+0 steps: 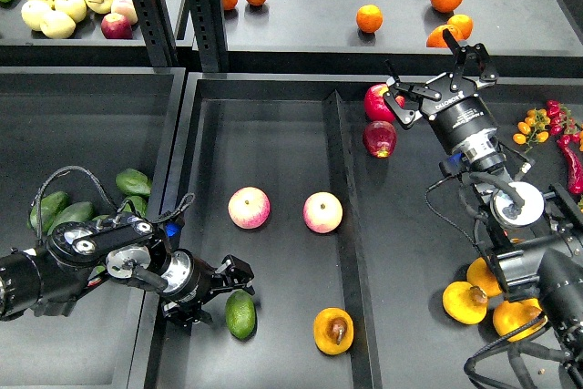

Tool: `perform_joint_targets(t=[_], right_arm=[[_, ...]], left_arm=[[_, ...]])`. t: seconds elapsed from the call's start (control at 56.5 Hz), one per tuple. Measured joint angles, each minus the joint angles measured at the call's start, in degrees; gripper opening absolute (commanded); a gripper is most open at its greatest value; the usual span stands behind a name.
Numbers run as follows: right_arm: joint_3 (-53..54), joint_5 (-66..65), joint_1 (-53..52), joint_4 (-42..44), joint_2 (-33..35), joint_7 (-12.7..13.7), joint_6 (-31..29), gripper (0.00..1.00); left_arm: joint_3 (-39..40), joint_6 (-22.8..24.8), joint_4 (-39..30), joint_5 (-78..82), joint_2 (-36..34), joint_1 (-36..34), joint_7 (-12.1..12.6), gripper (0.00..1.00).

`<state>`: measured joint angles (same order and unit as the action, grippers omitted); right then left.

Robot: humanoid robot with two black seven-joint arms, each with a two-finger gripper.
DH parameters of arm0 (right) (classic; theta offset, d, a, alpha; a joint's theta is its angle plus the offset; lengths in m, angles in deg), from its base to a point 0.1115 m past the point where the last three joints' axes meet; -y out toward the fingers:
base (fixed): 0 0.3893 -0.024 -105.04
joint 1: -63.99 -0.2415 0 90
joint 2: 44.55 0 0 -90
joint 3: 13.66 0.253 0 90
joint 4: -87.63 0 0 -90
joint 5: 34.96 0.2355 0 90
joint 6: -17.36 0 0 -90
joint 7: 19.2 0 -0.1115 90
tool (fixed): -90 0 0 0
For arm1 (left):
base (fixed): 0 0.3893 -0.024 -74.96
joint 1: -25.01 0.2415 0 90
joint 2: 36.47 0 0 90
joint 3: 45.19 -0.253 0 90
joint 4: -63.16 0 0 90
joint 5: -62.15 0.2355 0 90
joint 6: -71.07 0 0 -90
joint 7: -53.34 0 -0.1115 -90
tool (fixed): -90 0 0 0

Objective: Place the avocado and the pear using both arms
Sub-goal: 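Close the left gripper around the green avocado, then carry the avocado with the left gripper into the bin of avocados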

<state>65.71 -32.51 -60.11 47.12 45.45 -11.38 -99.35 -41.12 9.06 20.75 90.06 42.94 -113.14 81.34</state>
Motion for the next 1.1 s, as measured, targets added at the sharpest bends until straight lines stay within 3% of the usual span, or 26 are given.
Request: perform_joint_targets(t=[0.425,0.655,0.796,0.884,1.097], right_arm=[[0.0,0.0,0.0,-0.1,0.0,0.0,-0.1,1.0],[0.0,0.0,0.0,-0.1,0.0,0.0,-0.1,1.0],[0.0,0.0,0.1,-0.1,0.0,0.0,-0.1,1.0],[0.0,0.0,0.1,-0.1,0.0,0.1,-0.2,1.0],[0.0,0.0,0.2,-0.1,0.0,0.1,-0.2,1.0]], left_arm=[[-0.3,0.0,4.1,1.6,4.0,0.4,0.0,0.98],[-1.3,0.0,4.8,3.0,4.6,1.1,0.0,0.93],[-1.4,0.0,4.8,3.9,4.6,1.3,0.0,0.74],[-1.4,0.0,4.8,4.2,4.6,1.5,0.0,0.51],[-0.7,0.0,5.2,4.4,4.7,2.5,0.0,0.43]])
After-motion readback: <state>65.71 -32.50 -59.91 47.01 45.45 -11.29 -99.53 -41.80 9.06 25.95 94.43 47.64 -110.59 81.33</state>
